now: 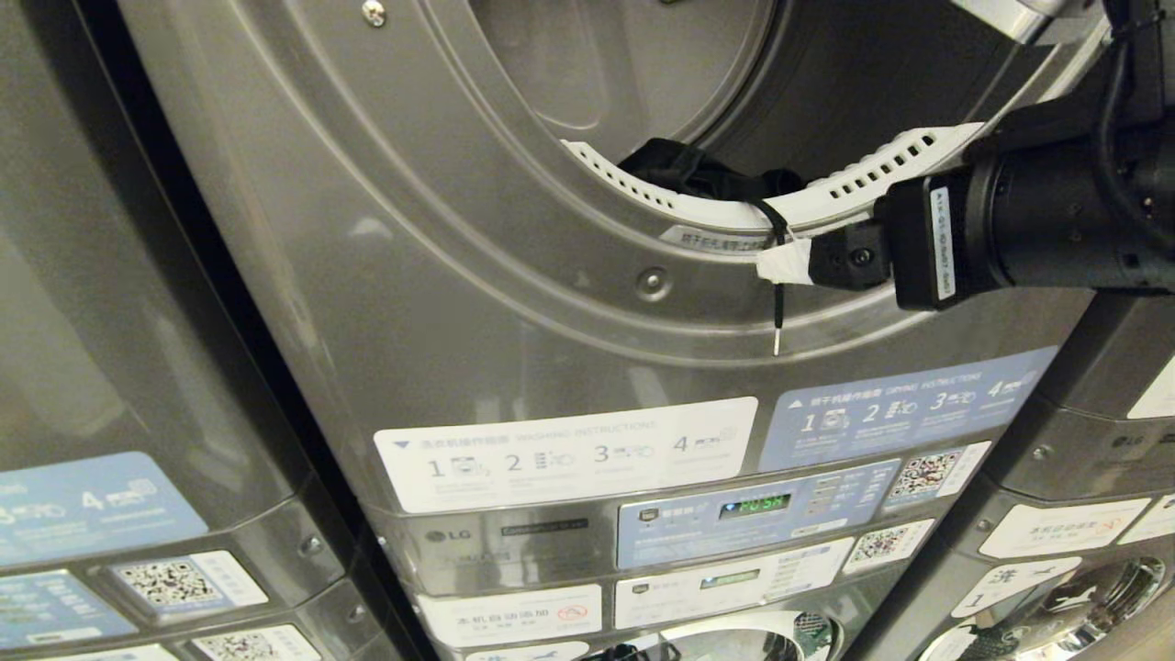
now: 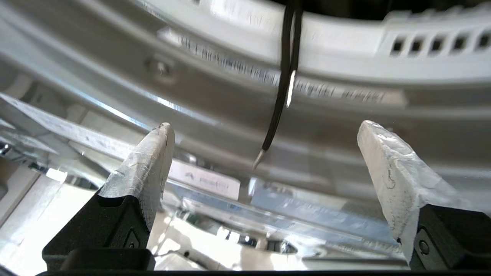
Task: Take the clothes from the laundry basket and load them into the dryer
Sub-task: Put the clothes in the dryer
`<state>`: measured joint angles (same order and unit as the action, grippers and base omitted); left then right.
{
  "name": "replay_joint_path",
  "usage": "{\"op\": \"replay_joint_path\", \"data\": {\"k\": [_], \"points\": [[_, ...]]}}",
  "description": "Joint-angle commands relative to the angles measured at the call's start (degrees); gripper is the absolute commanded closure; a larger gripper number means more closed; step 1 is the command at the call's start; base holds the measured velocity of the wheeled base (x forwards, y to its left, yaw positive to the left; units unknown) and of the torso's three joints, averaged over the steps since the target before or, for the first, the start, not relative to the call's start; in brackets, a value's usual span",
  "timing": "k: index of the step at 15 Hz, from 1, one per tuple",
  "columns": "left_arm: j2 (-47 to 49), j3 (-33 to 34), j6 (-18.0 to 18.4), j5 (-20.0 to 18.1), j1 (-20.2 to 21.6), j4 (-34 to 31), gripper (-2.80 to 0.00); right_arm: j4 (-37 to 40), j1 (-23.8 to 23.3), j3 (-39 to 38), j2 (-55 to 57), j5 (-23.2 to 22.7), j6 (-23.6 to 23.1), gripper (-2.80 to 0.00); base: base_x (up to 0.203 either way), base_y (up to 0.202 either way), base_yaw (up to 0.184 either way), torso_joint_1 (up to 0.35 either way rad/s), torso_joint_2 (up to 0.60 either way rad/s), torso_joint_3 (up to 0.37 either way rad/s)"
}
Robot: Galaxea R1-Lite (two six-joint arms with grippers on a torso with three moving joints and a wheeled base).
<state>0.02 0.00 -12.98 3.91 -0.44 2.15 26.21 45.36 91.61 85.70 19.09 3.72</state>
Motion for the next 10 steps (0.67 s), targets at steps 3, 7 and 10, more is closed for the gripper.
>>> {"op": "replay_joint_path", "data": {"k": [3, 7, 10], "points": [[-0.02, 1.67, -0.11, 0.04, 0.0, 0.05, 0.0, 0.07, 0.25, -2.94, -0.36, 0.16, 1.78, -2.8, 0.0, 0.0, 0.0, 0.0, 0.0, 0.0], [-0.02, 1.69, -0.02, 0.04, 0.0, -0.04, 0.0, -2.79, 0.22, -8.6, -0.63, 0.16, 5.27, -2.8, 0.0, 0.0, 0.0, 0.0, 0.0, 0.0], [-0.02, 1.68, 0.06, 0.04, 0.0, -0.04, 0.0, -10.07, -0.08, -12.67, 0.8, 0.53, 5.87, -2.8, 0.0, 0.0, 0.0, 0.0, 0.0, 0.0]]}}
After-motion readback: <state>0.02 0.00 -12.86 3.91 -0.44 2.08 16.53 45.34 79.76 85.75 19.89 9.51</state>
